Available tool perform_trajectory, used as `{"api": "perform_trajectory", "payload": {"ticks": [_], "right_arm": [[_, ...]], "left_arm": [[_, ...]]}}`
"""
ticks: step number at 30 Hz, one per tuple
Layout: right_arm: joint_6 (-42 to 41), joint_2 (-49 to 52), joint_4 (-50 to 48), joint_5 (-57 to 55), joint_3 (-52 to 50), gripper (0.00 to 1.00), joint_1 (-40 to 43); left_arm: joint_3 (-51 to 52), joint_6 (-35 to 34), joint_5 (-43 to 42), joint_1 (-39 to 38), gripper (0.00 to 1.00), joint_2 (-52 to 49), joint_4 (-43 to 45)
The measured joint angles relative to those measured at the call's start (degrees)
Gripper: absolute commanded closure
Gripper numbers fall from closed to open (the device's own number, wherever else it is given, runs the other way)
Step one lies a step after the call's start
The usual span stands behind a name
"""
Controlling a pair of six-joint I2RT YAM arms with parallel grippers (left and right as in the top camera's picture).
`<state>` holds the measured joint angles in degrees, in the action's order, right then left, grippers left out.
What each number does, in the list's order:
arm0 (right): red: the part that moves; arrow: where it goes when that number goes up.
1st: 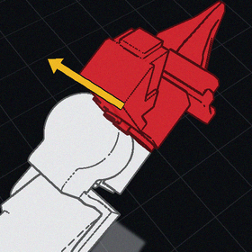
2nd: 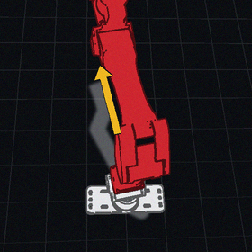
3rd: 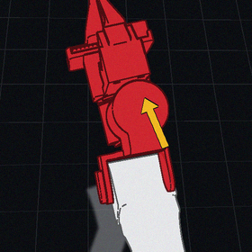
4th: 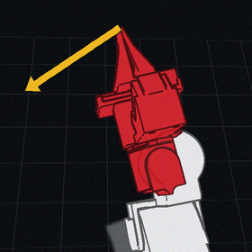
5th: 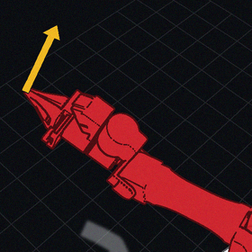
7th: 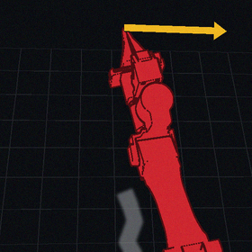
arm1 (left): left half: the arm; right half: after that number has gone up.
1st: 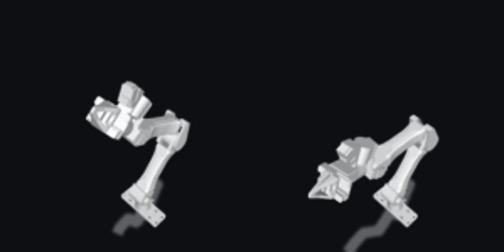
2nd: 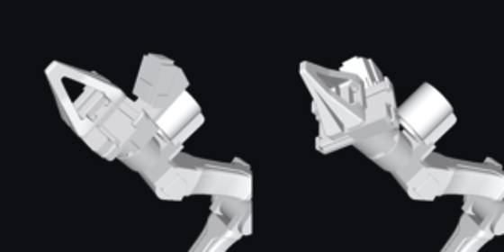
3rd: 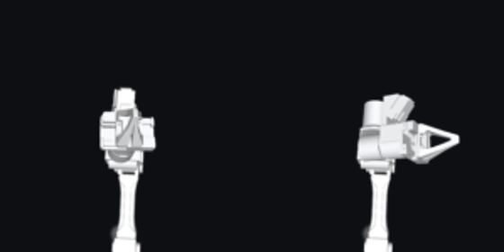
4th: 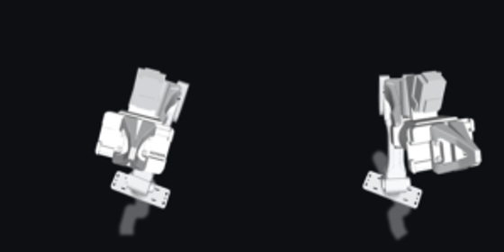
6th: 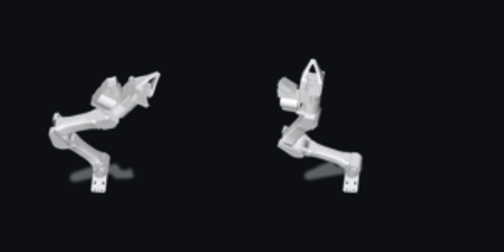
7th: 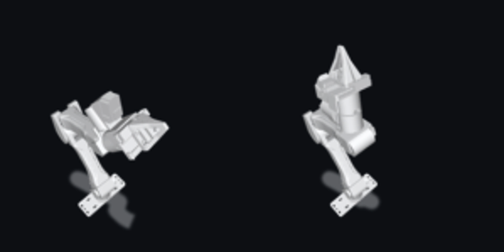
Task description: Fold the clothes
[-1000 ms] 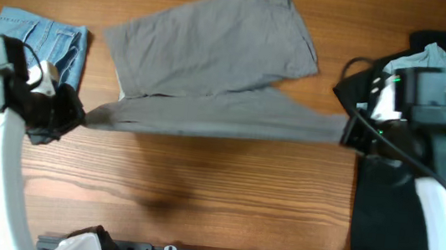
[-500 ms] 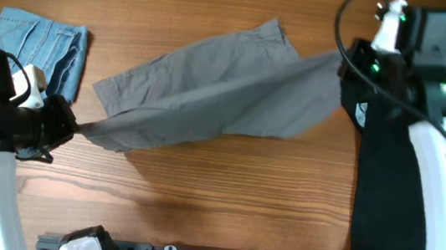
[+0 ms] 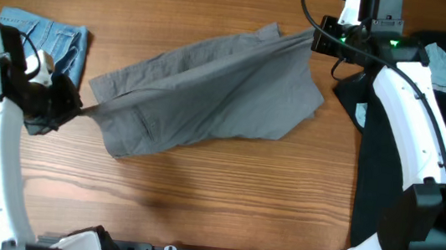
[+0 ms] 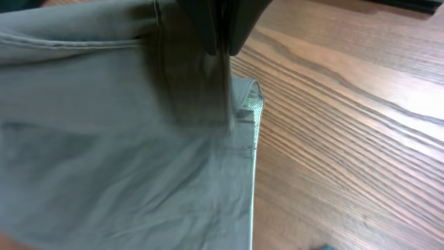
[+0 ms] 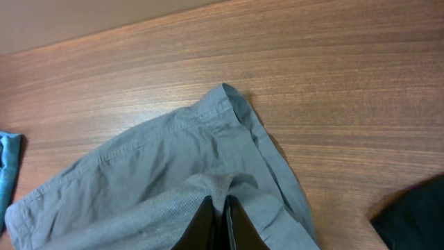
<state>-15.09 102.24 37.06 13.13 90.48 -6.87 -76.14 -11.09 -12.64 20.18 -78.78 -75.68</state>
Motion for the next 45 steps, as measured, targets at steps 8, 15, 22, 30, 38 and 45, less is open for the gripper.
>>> {"api": "perform_trajectory", "payload": {"ticks": [8, 15, 22, 30, 38, 45], "right_arm": [[0.0, 3.91, -2.25, 0.13, 0.0, 0.96, -0.55], [0.0, 4.81, -1.25, 0.39, 0.0, 0.96, -0.7], [0.0, 4.81, 0.85, 0.33, 0.0, 0.96, -0.7], [0.0, 4.81, 0.63, -0.11, 0.0, 0.96, -0.7], [-0.87, 4.81, -5.03, 0.87, 0.0, 0.95, -0.96], [-1.31, 4.81, -5.77, 2.51, 0.0, 0.96, -1.22]], "left_arm": [[10.32, -0.17, 2.4, -0.26, 0.96, -4.72, 19.8], [7.8, -0.2, 1.66, -0.26, 0.96, -3.56, 3.98], [2.67, -0.85, -1.03, -2.82, 0.96, 14.19, -9.53], [11.3, -4.57, 1.79, -2.91, 0.96, 13.66, 0.22], [15.72, -6.93, 4.28, -3.23, 0.96, 6.23, 7.76], [14.32, -7.26, 2.91, -3.26, 0.96, 6.62, -0.7]]}}
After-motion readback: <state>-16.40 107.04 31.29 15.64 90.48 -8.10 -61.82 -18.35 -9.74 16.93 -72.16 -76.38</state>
